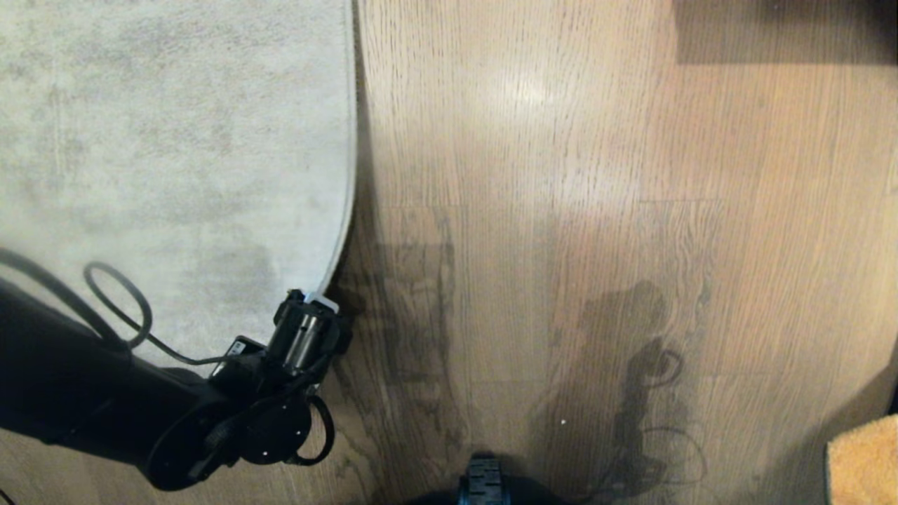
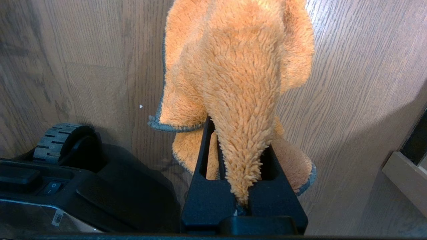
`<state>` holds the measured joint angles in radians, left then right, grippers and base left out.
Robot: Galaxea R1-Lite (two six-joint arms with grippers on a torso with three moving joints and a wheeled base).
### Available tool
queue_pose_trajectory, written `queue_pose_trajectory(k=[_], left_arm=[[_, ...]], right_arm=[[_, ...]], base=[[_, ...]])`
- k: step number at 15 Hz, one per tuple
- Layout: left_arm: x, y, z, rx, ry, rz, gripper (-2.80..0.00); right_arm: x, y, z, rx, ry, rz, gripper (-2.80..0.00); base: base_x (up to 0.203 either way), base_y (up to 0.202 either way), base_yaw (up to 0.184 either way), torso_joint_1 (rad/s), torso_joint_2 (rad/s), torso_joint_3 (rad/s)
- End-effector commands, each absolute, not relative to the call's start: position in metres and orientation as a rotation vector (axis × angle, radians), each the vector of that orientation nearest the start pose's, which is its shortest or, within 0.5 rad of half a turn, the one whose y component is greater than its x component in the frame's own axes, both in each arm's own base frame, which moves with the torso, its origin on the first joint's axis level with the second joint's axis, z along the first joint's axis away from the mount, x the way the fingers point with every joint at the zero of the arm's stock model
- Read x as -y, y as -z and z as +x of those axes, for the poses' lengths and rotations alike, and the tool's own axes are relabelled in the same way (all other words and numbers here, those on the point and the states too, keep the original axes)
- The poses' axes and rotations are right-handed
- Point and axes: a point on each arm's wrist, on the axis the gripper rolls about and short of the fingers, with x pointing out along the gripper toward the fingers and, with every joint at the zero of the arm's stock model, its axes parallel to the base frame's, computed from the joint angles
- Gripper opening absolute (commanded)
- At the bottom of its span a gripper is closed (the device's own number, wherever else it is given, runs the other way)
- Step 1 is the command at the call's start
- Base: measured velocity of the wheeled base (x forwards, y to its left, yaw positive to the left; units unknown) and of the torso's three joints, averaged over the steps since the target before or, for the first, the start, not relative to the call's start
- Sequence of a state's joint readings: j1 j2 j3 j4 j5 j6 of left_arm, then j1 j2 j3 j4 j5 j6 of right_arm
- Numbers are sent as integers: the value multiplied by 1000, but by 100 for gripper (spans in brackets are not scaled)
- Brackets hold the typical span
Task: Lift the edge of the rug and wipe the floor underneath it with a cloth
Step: Lift up the carpet
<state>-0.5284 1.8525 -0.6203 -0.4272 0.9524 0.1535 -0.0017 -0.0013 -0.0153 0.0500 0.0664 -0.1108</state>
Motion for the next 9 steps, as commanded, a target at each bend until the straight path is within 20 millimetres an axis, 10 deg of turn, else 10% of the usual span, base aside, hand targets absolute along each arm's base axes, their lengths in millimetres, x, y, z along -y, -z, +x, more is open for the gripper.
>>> queue_pose_trajectory(k=[1, 9], left_arm=[[120, -84, 245, -636, -339, 687, -280], [103, -101, 240, -720, -341, 801, -280]], right_arm=[[-2, -75, -24, -32, -68, -111, -280], [-2, -75, -24, -32, -68, -111, -280]], base=[[0, 0, 0, 0, 0, 0], [0, 0, 0, 0, 0, 0]])
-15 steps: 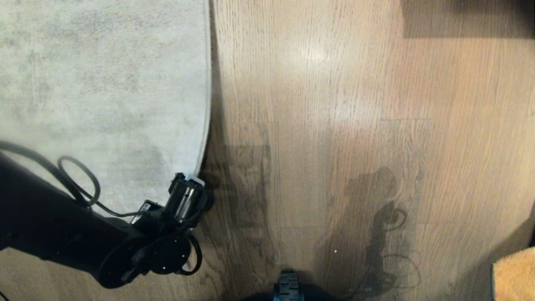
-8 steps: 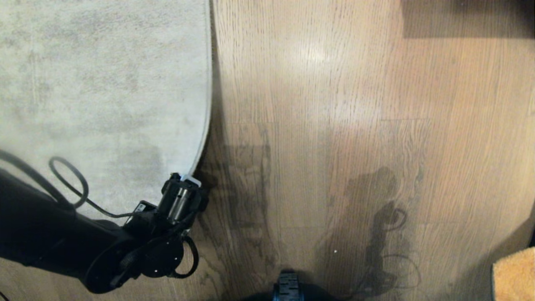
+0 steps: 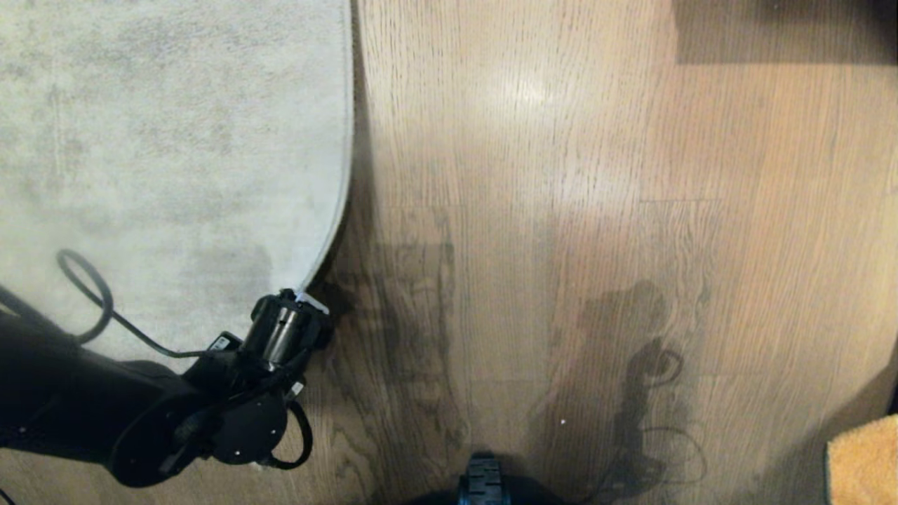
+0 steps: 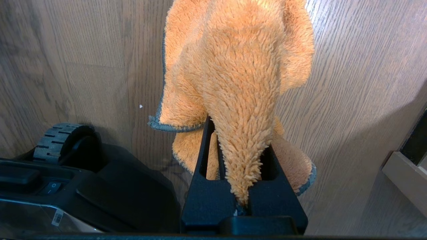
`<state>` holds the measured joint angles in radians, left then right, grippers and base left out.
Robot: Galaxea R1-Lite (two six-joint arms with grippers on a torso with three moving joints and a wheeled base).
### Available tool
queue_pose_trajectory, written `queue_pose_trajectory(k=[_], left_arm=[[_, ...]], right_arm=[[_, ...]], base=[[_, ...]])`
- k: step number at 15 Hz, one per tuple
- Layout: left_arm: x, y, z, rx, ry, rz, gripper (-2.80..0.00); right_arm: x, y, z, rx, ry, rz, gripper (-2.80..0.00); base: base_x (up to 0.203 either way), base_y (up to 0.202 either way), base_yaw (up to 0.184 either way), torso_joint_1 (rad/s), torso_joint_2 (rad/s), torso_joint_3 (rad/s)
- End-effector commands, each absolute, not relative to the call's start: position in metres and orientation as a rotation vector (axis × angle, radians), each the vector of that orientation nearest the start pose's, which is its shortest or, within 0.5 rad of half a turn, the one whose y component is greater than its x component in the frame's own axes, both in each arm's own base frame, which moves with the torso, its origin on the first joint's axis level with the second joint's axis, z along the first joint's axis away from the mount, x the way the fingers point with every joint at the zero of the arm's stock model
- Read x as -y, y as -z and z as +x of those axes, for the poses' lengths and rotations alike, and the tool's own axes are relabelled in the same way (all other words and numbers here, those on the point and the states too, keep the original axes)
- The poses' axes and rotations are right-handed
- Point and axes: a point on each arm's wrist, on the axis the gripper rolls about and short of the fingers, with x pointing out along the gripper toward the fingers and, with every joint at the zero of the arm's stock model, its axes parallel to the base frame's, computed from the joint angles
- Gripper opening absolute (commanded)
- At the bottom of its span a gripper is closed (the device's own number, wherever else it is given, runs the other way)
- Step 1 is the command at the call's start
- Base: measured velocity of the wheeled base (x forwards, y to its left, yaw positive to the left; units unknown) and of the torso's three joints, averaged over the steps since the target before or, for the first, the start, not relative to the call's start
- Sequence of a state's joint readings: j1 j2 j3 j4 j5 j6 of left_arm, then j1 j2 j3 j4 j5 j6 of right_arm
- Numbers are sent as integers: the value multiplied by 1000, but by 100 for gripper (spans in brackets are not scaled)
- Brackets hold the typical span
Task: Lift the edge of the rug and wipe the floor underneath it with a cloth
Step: Lift up the carpet
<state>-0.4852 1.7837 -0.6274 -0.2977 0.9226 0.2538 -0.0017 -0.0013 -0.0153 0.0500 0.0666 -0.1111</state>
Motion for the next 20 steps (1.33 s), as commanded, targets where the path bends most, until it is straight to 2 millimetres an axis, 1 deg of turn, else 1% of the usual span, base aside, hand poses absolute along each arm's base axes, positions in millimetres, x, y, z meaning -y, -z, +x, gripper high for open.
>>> queue_pose_trajectory(k=[1, 3, 6, 11, 14, 16, 18, 20], left_arm=[[100, -103, 238, -740, -341, 808, -280], [92, -107, 234, -777, -306, 796, -280], [80, -112, 237, -807, -222, 766, -280], [55, -129, 256, -811, -127, 831, -280], [49, -134, 270, -715, -105, 837, -280], [44, -139, 281, -628, -118, 875, -280], [39, -149, 290, -561, -118, 908, -280], [33, -164, 297, -495, -90, 948, -280]], right_arm=[[-2, -75, -24, -32, -68, -111, -280], [-2, -75, -24, -32, -68, -111, -280], [-2, -75, -24, -32, -68, -111, -280], [-2, -75, -24, -32, -68, -111, -280], [-2, -75, -24, -32, -68, -111, -280], [-2, -75, -24, -32, -68, -111, -280], [-2, -75, -24, -32, -68, -111, -280], [-2, -75, -24, -32, -68, -111, -280]], base=[[0, 0, 0, 0, 0, 0], [0, 0, 0, 0, 0, 0], [0, 0, 0, 0, 0, 0], [0, 0, 0, 0, 0, 0], [0, 0, 0, 0, 0, 0], [0, 0, 0, 0, 0, 0], [0, 0, 0, 0, 0, 0], [0, 0, 0, 0, 0, 0]])
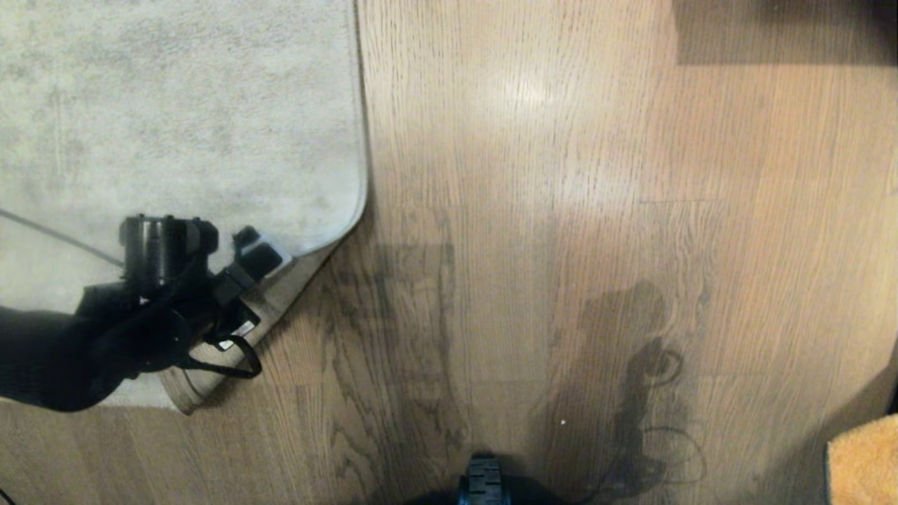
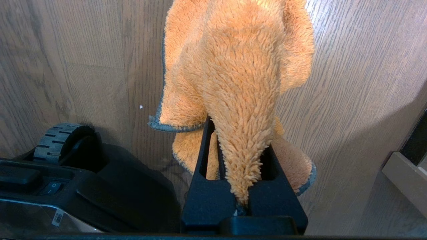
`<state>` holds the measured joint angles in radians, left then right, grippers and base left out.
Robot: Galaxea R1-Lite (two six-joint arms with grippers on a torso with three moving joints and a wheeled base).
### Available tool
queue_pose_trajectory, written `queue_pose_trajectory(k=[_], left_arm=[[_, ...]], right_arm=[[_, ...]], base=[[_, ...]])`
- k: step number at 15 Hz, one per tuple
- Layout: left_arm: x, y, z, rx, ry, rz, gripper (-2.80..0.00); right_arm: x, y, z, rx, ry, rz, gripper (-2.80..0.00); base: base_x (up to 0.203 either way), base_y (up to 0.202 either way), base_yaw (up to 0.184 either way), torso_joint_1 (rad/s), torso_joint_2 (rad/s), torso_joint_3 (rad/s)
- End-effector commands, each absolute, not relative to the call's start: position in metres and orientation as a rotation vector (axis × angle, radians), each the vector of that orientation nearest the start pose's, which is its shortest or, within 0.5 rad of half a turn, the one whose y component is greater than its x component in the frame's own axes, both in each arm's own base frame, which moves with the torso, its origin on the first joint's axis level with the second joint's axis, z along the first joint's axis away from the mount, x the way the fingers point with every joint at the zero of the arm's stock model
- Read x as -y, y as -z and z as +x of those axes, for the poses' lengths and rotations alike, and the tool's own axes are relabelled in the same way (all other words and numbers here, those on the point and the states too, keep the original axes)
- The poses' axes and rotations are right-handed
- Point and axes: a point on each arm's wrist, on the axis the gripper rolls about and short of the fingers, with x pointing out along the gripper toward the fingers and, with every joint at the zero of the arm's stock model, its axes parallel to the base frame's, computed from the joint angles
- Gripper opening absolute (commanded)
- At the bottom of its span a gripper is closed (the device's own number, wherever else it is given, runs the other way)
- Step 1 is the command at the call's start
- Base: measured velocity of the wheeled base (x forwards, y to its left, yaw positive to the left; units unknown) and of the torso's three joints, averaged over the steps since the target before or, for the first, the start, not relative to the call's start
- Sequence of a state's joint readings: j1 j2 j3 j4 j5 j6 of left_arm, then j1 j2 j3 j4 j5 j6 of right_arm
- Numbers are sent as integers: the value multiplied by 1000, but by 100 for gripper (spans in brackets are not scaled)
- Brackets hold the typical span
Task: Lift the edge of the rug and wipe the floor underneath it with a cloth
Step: Lift up the carpet
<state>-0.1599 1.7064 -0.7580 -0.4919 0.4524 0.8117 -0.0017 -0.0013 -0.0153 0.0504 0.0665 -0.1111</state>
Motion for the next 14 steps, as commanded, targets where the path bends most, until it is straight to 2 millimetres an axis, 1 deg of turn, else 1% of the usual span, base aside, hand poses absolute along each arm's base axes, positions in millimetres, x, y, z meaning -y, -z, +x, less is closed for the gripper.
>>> queue_pose_trajectory(k=[1, 4, 6, 11, 14], left_arm=[[30, -171, 300, -463, -74, 963, -280], [29, -187, 305, -402, -98, 953, -280], [23, -196, 305, -366, -137, 935, -280], [21, -201, 302, -342, -159, 916, -280], [19, -202, 295, -343, -163, 914, -280]], right_arm=[[-2, -75, -24, -32, -67, -111, -280], [-2, -75, -24, -32, -68, -111, -280], [-2, -75, -24, -32, -68, -111, -280], [-2, -75, -24, -32, -68, -111, -280], [-2, -75, -24, -32, -68, -111, -280]], base=[[0, 0, 0, 0, 0, 0], [0, 0, 0, 0, 0, 0], [0, 0, 0, 0, 0, 0], [0, 0, 0, 0, 0, 0], [0, 0, 0, 0, 0, 0]])
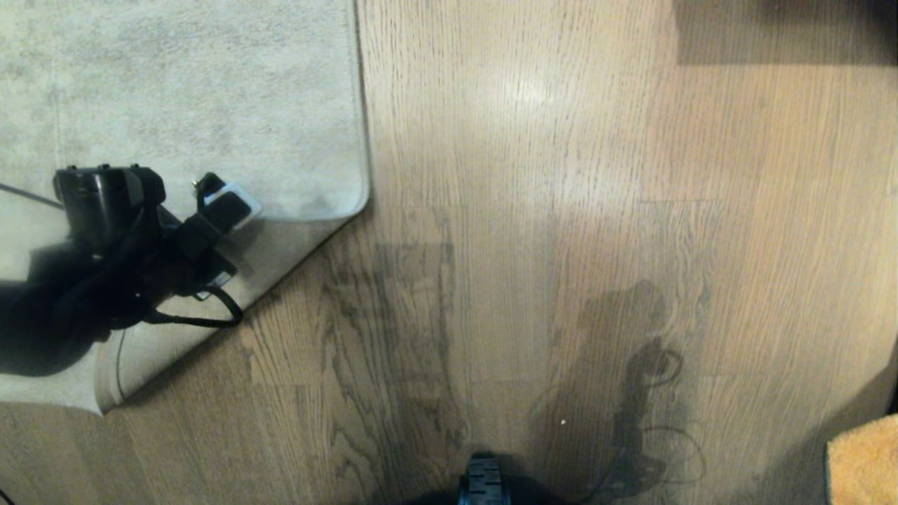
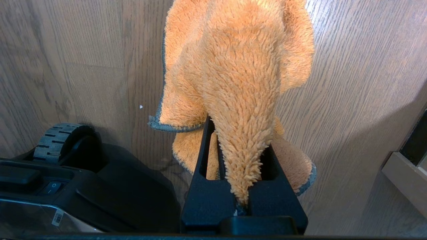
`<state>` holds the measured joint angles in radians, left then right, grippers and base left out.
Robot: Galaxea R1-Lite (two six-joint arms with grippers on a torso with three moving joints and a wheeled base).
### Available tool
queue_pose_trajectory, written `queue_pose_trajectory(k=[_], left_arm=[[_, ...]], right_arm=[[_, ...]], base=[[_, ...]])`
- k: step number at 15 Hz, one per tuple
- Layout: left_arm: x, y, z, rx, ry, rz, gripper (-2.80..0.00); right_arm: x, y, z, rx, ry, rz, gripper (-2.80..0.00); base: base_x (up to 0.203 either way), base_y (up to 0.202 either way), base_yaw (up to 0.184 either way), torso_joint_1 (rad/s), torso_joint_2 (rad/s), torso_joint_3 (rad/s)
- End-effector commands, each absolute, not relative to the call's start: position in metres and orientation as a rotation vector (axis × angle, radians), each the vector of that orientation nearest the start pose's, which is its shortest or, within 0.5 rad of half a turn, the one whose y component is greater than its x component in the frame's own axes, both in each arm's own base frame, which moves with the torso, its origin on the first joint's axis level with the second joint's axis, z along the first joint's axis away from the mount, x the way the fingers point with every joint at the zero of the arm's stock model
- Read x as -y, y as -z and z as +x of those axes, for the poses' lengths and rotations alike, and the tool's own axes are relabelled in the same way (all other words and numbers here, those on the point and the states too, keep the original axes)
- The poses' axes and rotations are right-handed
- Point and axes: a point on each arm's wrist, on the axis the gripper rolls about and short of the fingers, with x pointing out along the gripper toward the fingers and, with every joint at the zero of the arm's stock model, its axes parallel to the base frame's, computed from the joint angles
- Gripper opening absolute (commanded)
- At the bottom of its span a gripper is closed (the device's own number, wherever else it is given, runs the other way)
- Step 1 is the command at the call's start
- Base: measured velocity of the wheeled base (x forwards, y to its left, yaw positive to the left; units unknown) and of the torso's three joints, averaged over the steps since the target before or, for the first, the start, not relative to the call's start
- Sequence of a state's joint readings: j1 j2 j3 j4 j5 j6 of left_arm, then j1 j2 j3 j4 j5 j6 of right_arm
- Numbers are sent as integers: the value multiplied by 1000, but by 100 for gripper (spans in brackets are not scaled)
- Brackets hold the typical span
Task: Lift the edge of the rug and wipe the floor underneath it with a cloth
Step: Lift up the carpet
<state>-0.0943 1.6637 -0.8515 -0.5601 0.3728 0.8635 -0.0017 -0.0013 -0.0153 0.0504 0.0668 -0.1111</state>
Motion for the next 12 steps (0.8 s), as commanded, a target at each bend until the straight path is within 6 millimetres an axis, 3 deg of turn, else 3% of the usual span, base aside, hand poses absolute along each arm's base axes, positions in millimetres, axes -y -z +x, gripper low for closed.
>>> queue_pose_trajectory(k=[1, 12], left_arm=[[19, -199, 293, -350, -158, 916, -280], [10, -191, 278, -392, -171, 901, -280]], right_arm=[[-2, -75, -24, -32, -68, -111, -280], [-2, -75, -24, -32, -68, -111, -280]], base=[[0, 0, 0, 0, 0, 0], [0, 0, 0, 0, 0, 0]])
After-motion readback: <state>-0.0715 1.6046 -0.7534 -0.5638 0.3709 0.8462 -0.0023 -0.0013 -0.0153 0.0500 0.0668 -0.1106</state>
